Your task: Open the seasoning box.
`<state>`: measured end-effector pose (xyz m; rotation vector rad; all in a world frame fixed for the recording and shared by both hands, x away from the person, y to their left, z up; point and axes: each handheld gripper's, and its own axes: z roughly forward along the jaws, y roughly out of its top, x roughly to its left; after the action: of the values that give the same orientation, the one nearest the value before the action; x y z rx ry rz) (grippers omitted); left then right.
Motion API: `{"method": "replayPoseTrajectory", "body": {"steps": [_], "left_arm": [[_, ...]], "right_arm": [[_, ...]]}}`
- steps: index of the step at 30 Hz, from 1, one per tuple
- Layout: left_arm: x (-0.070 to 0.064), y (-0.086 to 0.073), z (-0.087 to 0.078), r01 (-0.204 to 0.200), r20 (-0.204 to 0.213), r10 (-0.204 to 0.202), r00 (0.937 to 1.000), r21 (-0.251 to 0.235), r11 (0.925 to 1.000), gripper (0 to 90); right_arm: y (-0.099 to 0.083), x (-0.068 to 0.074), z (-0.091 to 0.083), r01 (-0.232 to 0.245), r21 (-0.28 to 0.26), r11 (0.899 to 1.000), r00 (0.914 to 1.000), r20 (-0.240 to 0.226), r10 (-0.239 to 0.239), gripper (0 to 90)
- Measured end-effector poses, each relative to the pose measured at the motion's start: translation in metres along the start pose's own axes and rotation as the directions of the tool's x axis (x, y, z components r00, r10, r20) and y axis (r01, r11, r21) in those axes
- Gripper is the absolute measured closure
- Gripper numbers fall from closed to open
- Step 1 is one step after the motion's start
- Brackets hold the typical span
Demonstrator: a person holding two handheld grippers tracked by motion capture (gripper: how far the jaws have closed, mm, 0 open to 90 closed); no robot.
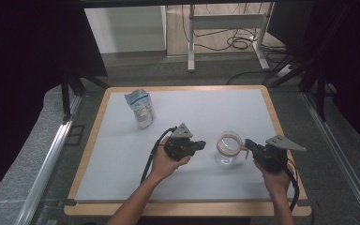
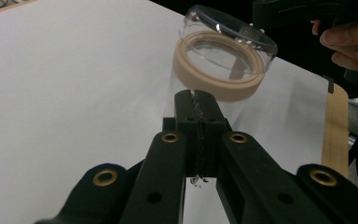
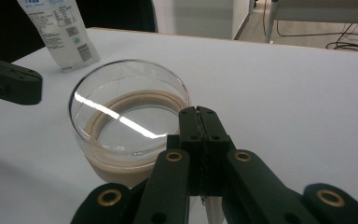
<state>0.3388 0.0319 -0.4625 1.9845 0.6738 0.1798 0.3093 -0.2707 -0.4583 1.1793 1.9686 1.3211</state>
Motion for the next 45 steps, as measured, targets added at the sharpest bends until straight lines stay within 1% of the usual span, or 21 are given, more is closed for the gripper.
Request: {"method": "replayPoseTrajectory", "body": {"steps": [1,3,13,14,15,20,23,26,30,34,36,38,39,40,41,42,44,45], "left_arm": [[-0.002,0.002,0.007,-0.01,0.003,0.01,0.9999,0.009,0.9999,90.0],[-0.003,0.003,0.011,-0.009,0.007,0.009,0.9999,0.012,0.9999,90.0],[-0.003,0.006,0.02,-0.006,0.001,0.006,1.0,0.017,0.9998,90.0],[-0.006,0.008,0.022,-0.026,-0.016,0.026,0.9995,0.018,0.9995,90.0],[-0.008,0.009,0.023,-0.038,-0.02,0.038,0.9991,0.018,0.9991,90.0],[-0.011,0.013,0.027,-0.052,-0.02,0.052,0.9984,0.022,0.9984,90.0],[-0.011,0.015,0.029,-0.049,-0.015,0.049,0.9987,0.02,0.9986,90.0],[-0.013,0.018,0.029,-0.055,-0.01,0.056,0.9984,0.019,0.9983,90.0],[-0.013,0.02,0.03,-0.042,0.012,0.042,0.999,0.016,0.999,90.0],[-0.013,0.022,0.031,-0.039,0.017,0.039,0.9991,0.019,0.9991,90.0],[-0.013,0.024,0.032,-0.051,0.023,0.05,0.9985,0.023,0.9984,90.0],[-0.013,0.025,0.033,-0.051,0.026,0.05,0.9984,0.025,0.9984,90.0],[-0.013,0.027,0.034,-0.051,0.034,0.05,0.9982,0.021,0.9985,90.0],[-0.013,0.027,0.034,-0.051,0.034,0.05,0.9982,0.021,0.9985,90.0],[-0.012,0.028,0.034,-0.056,0.036,0.055,0.9978,0.023,0.9982,90.0],[-0.013,0.029,0.035,-0.054,0.036,0.053,0.998,0.024,0.9983,90.0],[-0.013,0.029,0.035,-0.055,0.035,0.054,0.9979,0.025,0.9982,90.0],[-0.012,0.031,0.035,-0.05,0.046,0.049,0.9978,0.024,0.9985,90.0]], "right_arm": [[0.0,0.0,0.0,0.0,0.0,1.0,1.0,-0.001,0.0,90.0],[0.0,-0.001,-0.001,-0.002,0.001,1.0,1.0,-0.001,0.002,90.0],[0.0,-0.001,-0.001,-0.004,0.001,1.0,1.0,0.005,0.004,90.0],[-0.001,-0.001,-0.001,-0.006,0.0,1.0,1.0,0.005,0.006,90.0],[-0.001,-0.001,-0.001,-0.006,0.0,1.0,1.0,0.005,0.006,90.0],[-0.001,-0.001,-0.001,-0.007,-0.002,1.0,1.0,0.005,0.007,90.0],[-0.001,-0.002,-0.002,-0.005,-0.003,1.0,1.0,0.005,0.006,90.0],[-0.001,-0.003,-0.002,-0.008,-0.003,1.0,0.9999,0.006,0.008,90.0],[-0.002,-0.003,-0.002,-0.015,-0.004,1.0,0.9999,0.004,0.015,90.0],[-0.003,-0.003,-0.004,-0.015,-0.004,1.0,0.9999,0.0,0.015,90.0],[-0.005,0.0,-0.008,-0.013,-0.008,1.0,0.9999,-0.01,0.013,90.0],[-0.006,0.002,-0.011,-0.009,-0.013,1.0,0.9999,-0.012,0.009,90.0],[-0.008,0.004,-0.015,-0.007,-0.016,1.0,0.9998,-0.018,0.007,90.0],[-0.008,0.004,-0.015,-0.007,-0.016,1.0,0.9998,-0.018,0.007,90.0],[-0.01,0.006,-0.018,-0.01,-0.02,1.0,0.9996,-0.027,0.009,90.0],[-0.013,0.009,-0.022,-0.006,-0.023,1.0,0.9996,-0.026,0.005,90.0],[-0.015,0.01,-0.023,-0.005,-0.024,1.0,0.9996,-0.029,0.004,90.0],[-0.02,0.012,-0.024,-0.009,-0.025,1.0,0.9993,-0.035,0.008,90.0]]}}
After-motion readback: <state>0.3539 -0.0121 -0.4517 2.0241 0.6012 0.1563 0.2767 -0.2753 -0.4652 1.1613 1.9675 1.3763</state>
